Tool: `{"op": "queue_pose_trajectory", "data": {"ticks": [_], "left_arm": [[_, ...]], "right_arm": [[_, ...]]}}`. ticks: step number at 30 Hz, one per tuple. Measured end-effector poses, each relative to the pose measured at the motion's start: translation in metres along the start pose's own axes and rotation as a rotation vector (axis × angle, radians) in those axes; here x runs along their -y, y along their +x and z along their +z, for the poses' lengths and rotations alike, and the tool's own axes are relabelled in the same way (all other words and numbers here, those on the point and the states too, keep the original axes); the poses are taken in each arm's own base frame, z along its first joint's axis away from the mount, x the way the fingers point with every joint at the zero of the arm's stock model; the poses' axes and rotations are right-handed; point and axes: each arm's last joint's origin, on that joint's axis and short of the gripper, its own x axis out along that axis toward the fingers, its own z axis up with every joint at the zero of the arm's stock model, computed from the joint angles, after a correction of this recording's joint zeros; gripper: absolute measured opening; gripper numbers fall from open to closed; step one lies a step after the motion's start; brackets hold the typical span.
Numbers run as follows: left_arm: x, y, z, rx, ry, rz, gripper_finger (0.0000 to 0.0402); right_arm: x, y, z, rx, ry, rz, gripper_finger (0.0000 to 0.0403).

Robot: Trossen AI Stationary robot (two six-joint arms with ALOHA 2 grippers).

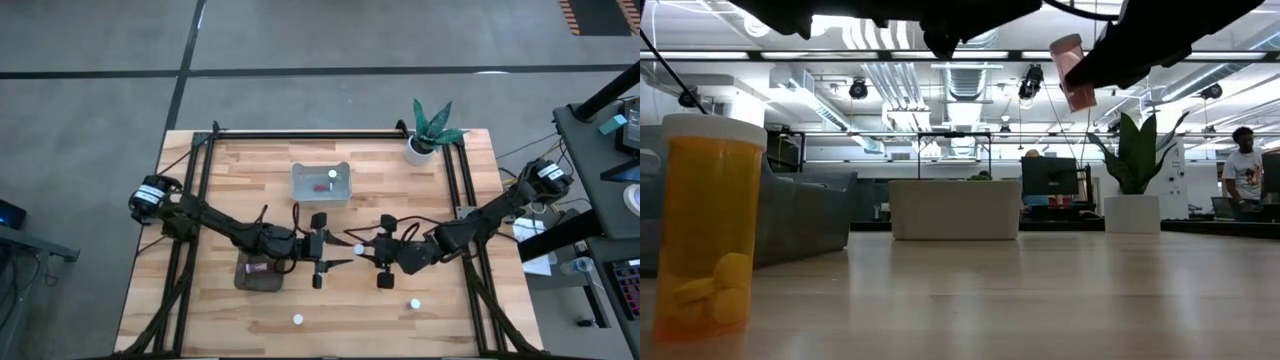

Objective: Pick and place medicine bottles into bin by pill shape (circle, oval)
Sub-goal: Put the red tablet bottle into the black bin

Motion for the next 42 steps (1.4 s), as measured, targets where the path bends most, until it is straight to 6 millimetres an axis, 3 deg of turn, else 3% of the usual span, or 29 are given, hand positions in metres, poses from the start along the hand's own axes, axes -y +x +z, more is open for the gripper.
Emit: {"op": "queue_pose_trajectory", "data": {"ticks": [7, 14, 18, 33, 42], "left_arm": [[-0.003, 0.01, -0.009, -0.027, -0.025, 0.034, 0.0158], [-0.004, 0.01, -0.009, -0.022, -0.046, 0.039, 0.0227], [-0.004, 0.014, -0.018, -0.041, -0.042, 0.045, 0.0246], [-0.009, 0.028, -0.028, -0.025, -0.072, 0.067, 0.0244], [-0.008, 0.028, -0.029, -0.038, -0.069, 0.059, 0.0182]], "right_arm": [[0.0, 0.0, 0.0, 0.0, 0.002, 0.0, 0.0093], [0.0, 0.0, 0.0, 0.0, 0.001, 0.0, 0.0093], [0.0, 0.0, 0.0, 0.001, 0.001, 0.0, 0.0093], [0.0, 0.0, 0.0, 0.003, 0.004, 0.001, 0.0093], [0.0, 0.0, 0.001, 0.009, 0.008, 0.002, 0.0093]]}}
